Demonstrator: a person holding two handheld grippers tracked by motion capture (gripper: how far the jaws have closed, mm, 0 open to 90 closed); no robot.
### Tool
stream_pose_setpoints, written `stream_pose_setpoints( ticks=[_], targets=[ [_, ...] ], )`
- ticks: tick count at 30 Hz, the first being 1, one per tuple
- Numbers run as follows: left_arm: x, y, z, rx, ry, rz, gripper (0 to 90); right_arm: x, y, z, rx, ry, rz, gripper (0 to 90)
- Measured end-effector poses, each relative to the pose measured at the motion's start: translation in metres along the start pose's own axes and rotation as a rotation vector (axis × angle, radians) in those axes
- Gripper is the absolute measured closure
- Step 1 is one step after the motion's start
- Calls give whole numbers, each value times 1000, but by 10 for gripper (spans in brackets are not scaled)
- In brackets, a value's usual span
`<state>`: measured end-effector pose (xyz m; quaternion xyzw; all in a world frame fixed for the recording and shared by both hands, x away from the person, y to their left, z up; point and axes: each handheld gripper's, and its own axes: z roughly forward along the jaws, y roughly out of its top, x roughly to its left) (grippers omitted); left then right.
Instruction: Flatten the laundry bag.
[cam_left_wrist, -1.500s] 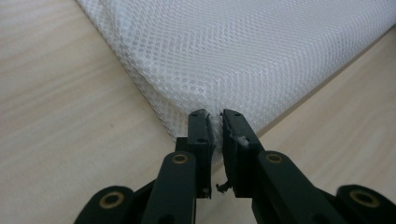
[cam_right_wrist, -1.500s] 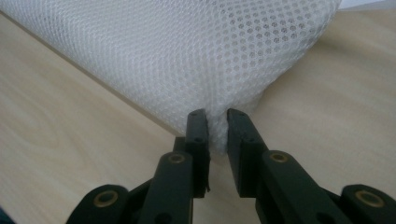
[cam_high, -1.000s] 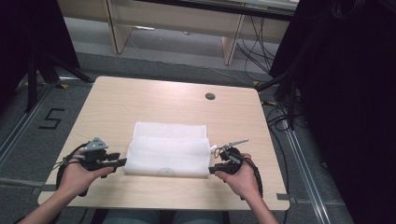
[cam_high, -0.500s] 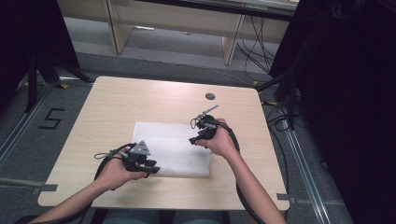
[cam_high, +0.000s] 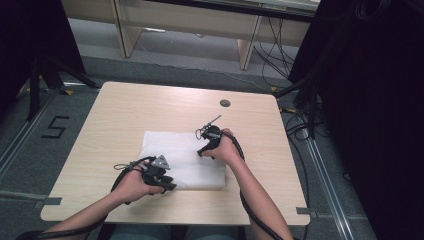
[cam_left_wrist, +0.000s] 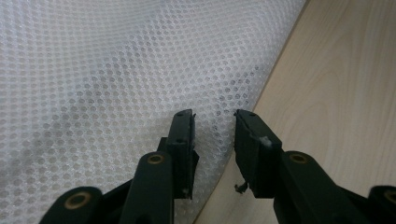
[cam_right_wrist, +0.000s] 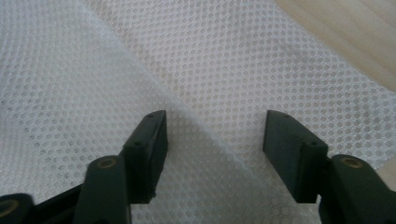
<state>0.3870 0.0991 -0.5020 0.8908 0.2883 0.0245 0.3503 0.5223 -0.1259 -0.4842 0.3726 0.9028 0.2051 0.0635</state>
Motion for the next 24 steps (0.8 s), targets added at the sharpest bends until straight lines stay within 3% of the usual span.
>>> stream_pose_setpoints(
  ticks=[1, 3, 4, 5, 8, 9, 10, 11, 14, 15, 16, 17, 18, 20, 22, 24],
  targets=[
    [-1, 0, 1, -1, -1, -9, 674, 2, 1, -1, 6, 5, -14, 512],
    [0, 0, -1, 17, 10, 31, 676, 7, 1, -1, 27, 2, -34, 609],
    [0, 0, -1, 19, 14, 39, 679, 11, 2, -2, 36, 12, -59, 717],
    [2, 0, -2, 45, 15, 71, 680, 12, 2, -2, 44, 10, -63, 749],
    [2, 0, -2, 42, 13, 67, 686, 19, 3, -4, 83, 16, -97, 860],
    [0, 0, 0, 9, 12, 30, 687, 21, 4, -6, 92, 14, -102, 878],
    [0, 0, 0, 9, 12, 30, 687, 21, 4, -6, 92, 14, -102, 878],
    [1, 0, -2, 34, 15, 63, 687, 23, 6, -11, 88, 14, -102, 889],
    [1, 0, -4, 26, 11, 56, 692, 24, 7, -16, 72, 20, -98, 891],
    [-1, 1, -5, 0, -3, 44, 740, 25, 8, -25, 52, 29, -67, 892],
    [-1, 1, -5, 0, -3, 44, 760, 25, 8, -25, 52, 29, -67, 892],
    [-7, 3, -5, -52, -4, 5, 760, 25, 8, -27, 40, 28, -57, 892],
    [-12, 4, -5, -67, -18, -1, 806, 27, 7, -36, 25, 40, -21, 892],
    [-16, 5, -4, -62, -35, -7, 821, 27, 7, -39, 11, 37, -32, 892],
    [-20, 4, 2, -16, -39, 43, 832, 29, 6, -48, -7, 30, -37, 896],
    [-22, 2, 4, -8, -36, 43, 832, 30, 5, -51, -20, 20, -51, 897]
  ],
)
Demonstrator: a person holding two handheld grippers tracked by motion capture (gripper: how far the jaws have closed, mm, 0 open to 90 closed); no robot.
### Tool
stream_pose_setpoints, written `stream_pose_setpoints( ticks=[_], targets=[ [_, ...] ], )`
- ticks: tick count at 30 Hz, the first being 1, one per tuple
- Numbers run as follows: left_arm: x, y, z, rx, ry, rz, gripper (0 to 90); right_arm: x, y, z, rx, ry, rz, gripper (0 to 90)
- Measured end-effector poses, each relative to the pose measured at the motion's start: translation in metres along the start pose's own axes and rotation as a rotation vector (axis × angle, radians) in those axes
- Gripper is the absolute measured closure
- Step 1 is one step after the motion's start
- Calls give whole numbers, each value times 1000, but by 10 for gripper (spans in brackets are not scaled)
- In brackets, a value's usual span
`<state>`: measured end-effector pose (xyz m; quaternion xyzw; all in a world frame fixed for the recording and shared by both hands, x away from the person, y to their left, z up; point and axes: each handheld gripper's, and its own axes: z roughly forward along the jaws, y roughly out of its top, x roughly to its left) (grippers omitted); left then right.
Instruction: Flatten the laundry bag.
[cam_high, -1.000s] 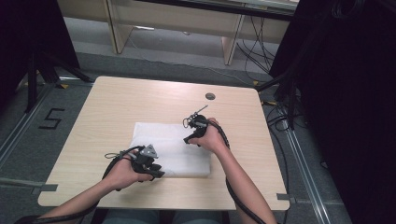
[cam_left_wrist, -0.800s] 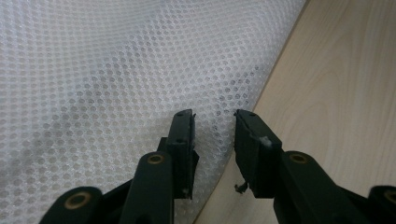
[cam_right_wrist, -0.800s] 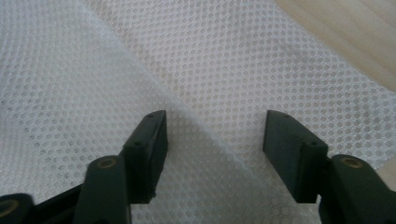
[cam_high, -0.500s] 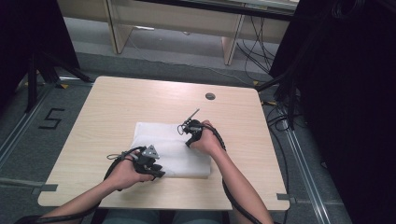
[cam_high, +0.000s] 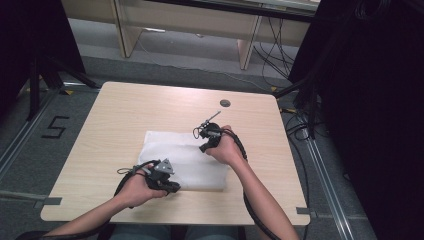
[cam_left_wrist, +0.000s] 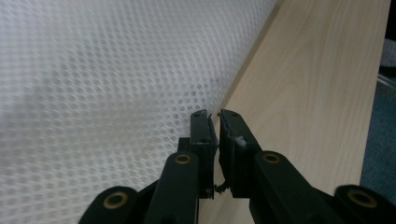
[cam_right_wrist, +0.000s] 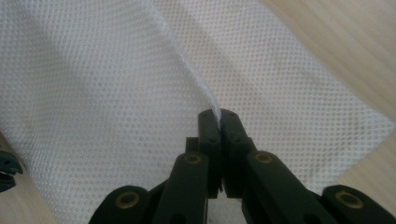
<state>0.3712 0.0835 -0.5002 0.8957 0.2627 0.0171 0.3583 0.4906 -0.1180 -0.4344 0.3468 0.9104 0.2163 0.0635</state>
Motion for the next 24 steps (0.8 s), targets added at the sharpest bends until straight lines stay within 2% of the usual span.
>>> stream_pose_setpoints(
  ticks=[1, 2, 4, 7, 10, 11, 13, 14, 16, 17, 18, 19, 22, 23, 24],
  targets=[
    [0, 0, 2, 12, 5, 23, 832, 1, 0, -3, -14, -6, -12, 897],
    [-1, 0, 4, 10, 11, 4, 834, 4, 0, -9, -29, -5, -18, 897],
    [5, 3, 4, 36, 27, 35, 838, 7, 1, -15, -36, 2, -35, 898],
    [9, 4, 4, 56, 37, 50, 841, 10, 1, -20, -50, 3, -41, 897],
    [11, 5, 5, 55, 49, 44, 842, 16, 1, -30, -59, 7, -31, 897],
    [11, 6, 5, 57, 50, 36, 841, 17, 1, -33, -65, 2, -38, 897],
    [10, 6, 8, 29, 58, 3, 841, 20, 1, -37, -77, 3, -46, 897],
    [13, 8, 6, 58, 58, 42, 842, 20, 1, -38, -84, 1, -63, 897],
    [14, 8, 7, 54, 67, 33, 848, 24, 0, -43, -89, 2, -51, 897],
    [15, 9, 7, 58, 75, 41, 855, 24, 0, -44, -95, -2, -69, 897],
    [16, 9, 6, 61, 82, 47, 865, 25, 0, -46, -98, -5, -66, 897],
    [17, 9, 6, 64, 83, 37, 877, 26, -1, -47, -100, -3, -57, 897],
    [17, 9, 7, 44, 120, 58, 896, 30, -2, -54, -115, -3, -77, 898],
    [16, 9, 10, 8, 141, 17, 896, 30, -3, -55, -126, -9, -85, 898],
    [16, 9, 10, 1, 148, 12, 897, 33, -3, -58, -128, 0, -60, 898]
  ],
)
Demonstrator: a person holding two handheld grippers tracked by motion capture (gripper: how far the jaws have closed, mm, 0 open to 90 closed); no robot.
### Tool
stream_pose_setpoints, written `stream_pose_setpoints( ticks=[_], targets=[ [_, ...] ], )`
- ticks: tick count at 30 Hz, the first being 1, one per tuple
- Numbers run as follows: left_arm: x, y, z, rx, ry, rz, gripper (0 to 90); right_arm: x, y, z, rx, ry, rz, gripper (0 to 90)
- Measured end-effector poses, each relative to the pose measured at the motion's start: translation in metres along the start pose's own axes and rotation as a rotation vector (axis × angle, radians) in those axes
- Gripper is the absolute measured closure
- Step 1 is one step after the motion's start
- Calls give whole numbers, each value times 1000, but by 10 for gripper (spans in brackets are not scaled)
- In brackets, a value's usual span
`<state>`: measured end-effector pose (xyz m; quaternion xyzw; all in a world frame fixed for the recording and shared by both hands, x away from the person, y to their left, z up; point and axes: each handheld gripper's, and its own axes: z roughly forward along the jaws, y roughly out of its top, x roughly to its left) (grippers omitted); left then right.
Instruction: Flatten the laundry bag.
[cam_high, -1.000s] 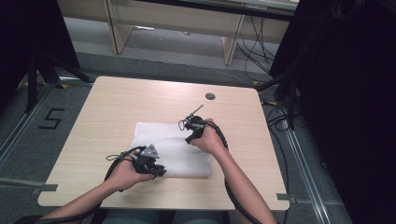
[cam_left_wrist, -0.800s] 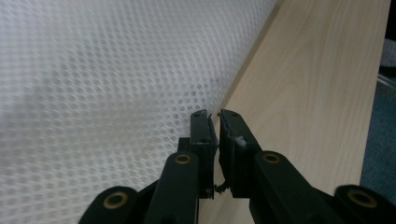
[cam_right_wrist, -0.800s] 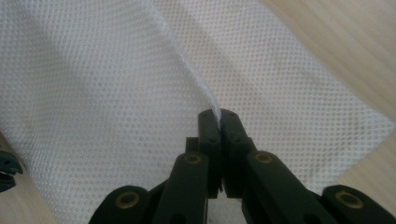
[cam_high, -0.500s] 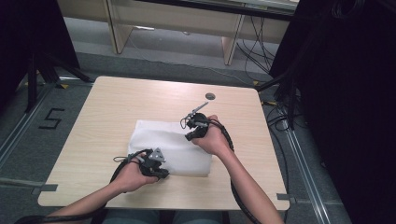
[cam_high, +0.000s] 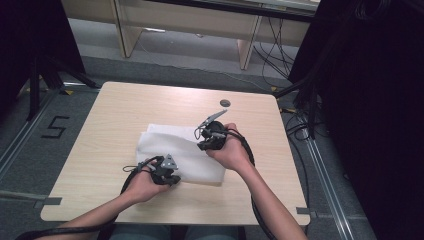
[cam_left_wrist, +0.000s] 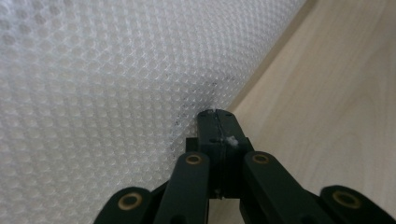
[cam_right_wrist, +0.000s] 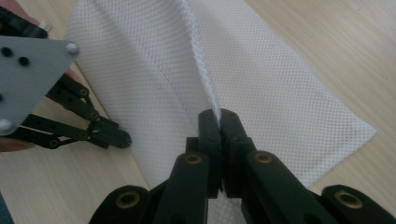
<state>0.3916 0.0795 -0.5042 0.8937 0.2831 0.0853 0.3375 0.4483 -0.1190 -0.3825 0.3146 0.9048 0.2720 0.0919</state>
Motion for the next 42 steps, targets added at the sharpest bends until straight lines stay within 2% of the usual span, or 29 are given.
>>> stream_pose_setpoints(
  ticks=[4, 5, 6, 9, 10, 11, 14, 16, 17, 18, 19, 20, 21, 22, 23, 25, 28, 29, 30, 31, 32, 33, 34, 36, 37, 38, 40, 41, 42],
  targets=[
    [3, 0, 0, 6, 10, -22, 898, 3, -2, -8, -38, -8, -30, 898],
    [4, 0, 0, 3, 15, -24, 897, 6, -3, -10, -33, 6, 2, 898],
    [5, 0, 0, -3, 22, -36, 898, 8, -4, -13, -29, 3, 10, 898],
    [9, 0, 0, -4, 42, -48, 898, 12, -6, -17, -47, -8, -5, 898],
    [11, 0, 0, -1, 44, -37, 897, 14, -7, -19, -57, -7, -6, 898],
    [11, 0, 0, -6, 43, -64, 898, 15, -7, -20, -63, -5, -8, 899],
    [13, 0, 2, -20, 55, -95, 897, 21, -10, -22, -82, 0, -28, 899],
    [14, 1, 3, -22, 60, -89, 897, 26, -13, -23, -82, 11, -28, 899],
    [14, 1, 4, -25, 59, -109, 897, 26, -15, -24, -80, 5, -42, 899],
    [15, 2, 4, -25, 60, -111, 897, 27, -16, -23, -90, -6, -36, 899],
    [15, 2, 4, -30, 62, -115, 897, 27, -16, -25, -82, 7, -47, 899],
    [14, 2, 4, -26, 61, -110, 896, 27, -18, -25, -100, 4, -74, 899],
    [13, 1, 3, -23, 57, -104, 896, 29, -19, -27, -87, 10, -52, 899],
    [11, 1, 2, -16, 54, -94, 896, 28, -20, -26, -105, 9, -75, 899],
    [6, 1, 1, -27, 42, -87, 896, 28, -21, -27, -108, -6, -74, 898],
    [0, 3, 0, -28, 30, -60, 897, 28, -24, -26, -110, -1, -27, 898],
    [-2, 6, 2, -28, 33, -40, 897, 27, -24, -25, -104, -3, -10, 898],
    [-1, 7, 4, -20, 43, -55, 897, 28, -25, -23, -120, -9, -3, 898],
    [0, 8, 5, -23, 48, -43, 897, 28, -24, -24, -105, -5, -8, 898],
    [2, 9, 7, -21, 41, -60, 897, 28, -25, -23, -125, -9, -24, 898],
    [3, 10, 8, -21, 51, -62, 897, 28, -24, -24, -119, -9, -37, 898],
    [4, 10, 9, -27, 59, -59, 897, 31, -25, -23, -122, 1, -5, 898],
    [6, 11, 9, -30, 63, -48, 897, 31, -25, -24, -106, 1, -23, 898],
    [9, 11, 11, -43, 77, -64, 896, 30, -25, -23, -117, 11, -61, 898],
    [10, 10, 13, -49, 81, -89, 896, 32, -25, -22, -118, 8, -48, 898],
    [11, 10, 15, -49, 61, -91, 895, 34, -25, -22, -100, 7, -41, 898],
    [14, 11, 13, -43, 78, -88, 894, 36, -26, -18, -108, 3, -51, 898],
    [17, 10, 11, -35, 47, -75, 894, 37, -26, -18, -91, 14, -60, 898],
    [17, 10, 9, -29, 45, -76, 894, 39, -27, -15, -73, 4, -80, 898]
  ],
)
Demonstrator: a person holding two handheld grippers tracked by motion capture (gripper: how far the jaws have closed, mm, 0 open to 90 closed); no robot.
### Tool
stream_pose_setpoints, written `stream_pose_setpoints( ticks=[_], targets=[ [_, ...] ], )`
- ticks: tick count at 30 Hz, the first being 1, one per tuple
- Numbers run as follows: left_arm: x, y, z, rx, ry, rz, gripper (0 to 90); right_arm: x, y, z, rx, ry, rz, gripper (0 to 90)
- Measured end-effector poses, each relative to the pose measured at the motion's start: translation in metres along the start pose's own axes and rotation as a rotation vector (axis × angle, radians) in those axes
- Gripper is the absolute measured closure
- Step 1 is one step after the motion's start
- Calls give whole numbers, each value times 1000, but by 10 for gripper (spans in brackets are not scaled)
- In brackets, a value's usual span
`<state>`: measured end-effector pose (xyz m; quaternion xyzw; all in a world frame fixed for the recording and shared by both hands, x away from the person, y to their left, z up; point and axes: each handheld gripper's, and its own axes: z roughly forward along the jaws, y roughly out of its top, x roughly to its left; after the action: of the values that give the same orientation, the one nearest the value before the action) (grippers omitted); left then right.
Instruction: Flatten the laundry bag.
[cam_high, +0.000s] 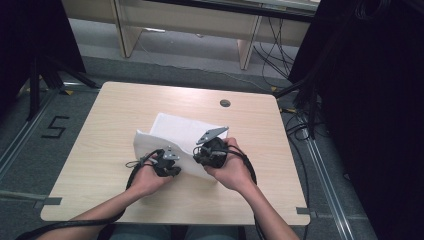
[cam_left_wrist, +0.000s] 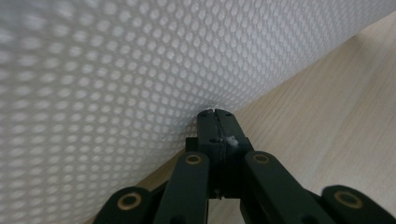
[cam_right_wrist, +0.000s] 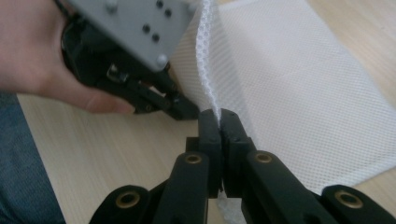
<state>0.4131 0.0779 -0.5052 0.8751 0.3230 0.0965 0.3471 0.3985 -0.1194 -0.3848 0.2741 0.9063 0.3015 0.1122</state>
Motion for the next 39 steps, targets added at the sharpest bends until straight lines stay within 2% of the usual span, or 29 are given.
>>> stream_pose_setpoints(
  ticks=[1, 2, 3, 4, 5, 6, 7, 8, 11, 12, 14, 16, 19, 21, 22, 23, 24, 26, 28, 30, 31, 34, 35, 36, 37, 39],
  targets=[
    [0, -1, -3, 7, -22, -20, 893, 2, -1, 3, 2, 5, -1, 898],
    [0, -2, -7, 5, 13, -27, 893, 4, -2, 6, 2, 1, -23, 898],
    [2, -3, -11, 6, 6, -8, 893, 6, -2, 7, 10, 6, -13, 898],
    [2, -5, -13, -14, 16, -28, 893, 7, -3, 9, 2, 2, -20, 898],
    [4, -7, -19, 3, 8, -12, 893, 7, -3, 10, 7, 28, -43, 898],
    [7, -9, -24, 20, 8, 13, 893, 9, -4, 10, 4, 19, -13, 898],
    [7, -13, -28, 2, 7, -22, 893, 9, -4, 11, 12, 18, -15, 898],
    [8, -16, -32, 3, 10, -29, 893, 10, -5, 10, 19, 25, -1, 898],
    [13, -26, -48, 4, 7, -43, 891, 9, -7, 11, 8, 18, -35, 898],
    [14, -30, -52, 2, 10, -62, 890, 9, -8, 10, 22, 28, -30, 898],
    [17, -37, -64, -10, 12, -79, 887, 9, -9, 10, 16, 20, -27, 898],
    [21, -43, -74, -24, 15, -98, 883, 12, -11, 10, 26, 21, -2, 898],
    [27, -53, -90, -46, 41, -121, 872, 10, -12, 11, 14, 19, -34, 898],
    [34, -58, -104, -66, 80, -130, 871, 9, -14, 9, 19, 19, -32, 898],
    [36, -60, -109, -70, 90, -129, 871, 10, -15, 10, 12, 24, -29, 898],
    [40, -64, -115, -81, 96, -148, 870, 9, -15, 10, 7, 18, -33, 898],
    [42, -67, -120, -87, 109, -165, 869, 9, -16, 9, 23, 32, -27, 898],
    [47, -74, -128, -83, 127, -171, 865, 9, -18, 10, 9, 24, -37, 898],
    [51, -81, -134, -81, 147, -187, 857, 10, -19, 9, 23, 27, -22, 898],
    [57, -87, -139, -82, 159, -203, 852, 10, -20, 10, 19, 37, -32, 898],
    [58, -88, -140, -82, 171, -212, 852, 11, -21, 11, 15, 26, -27, 898],
    [63, -92, -142, -92, 182, -240, 849, 13, -22, 10, 32, 37, -21, 898],
    [65, -92, -143, -86, 181, -240, 849, 13, -23, 11, 25, 29, -33, 898],
    [66, -93, -143, -82, 183, -237, 847, 13, -23, 11, 40, 38, -26, 897],
    [67, -92, -143, -83, 172, -247, 848, 13, -24, 12, 34, 41, -44, 897],
    [67, -92, -143, -90, 178, -250, 849, 15, -25, 12, 37, 39, -26, 897]
  ],
)
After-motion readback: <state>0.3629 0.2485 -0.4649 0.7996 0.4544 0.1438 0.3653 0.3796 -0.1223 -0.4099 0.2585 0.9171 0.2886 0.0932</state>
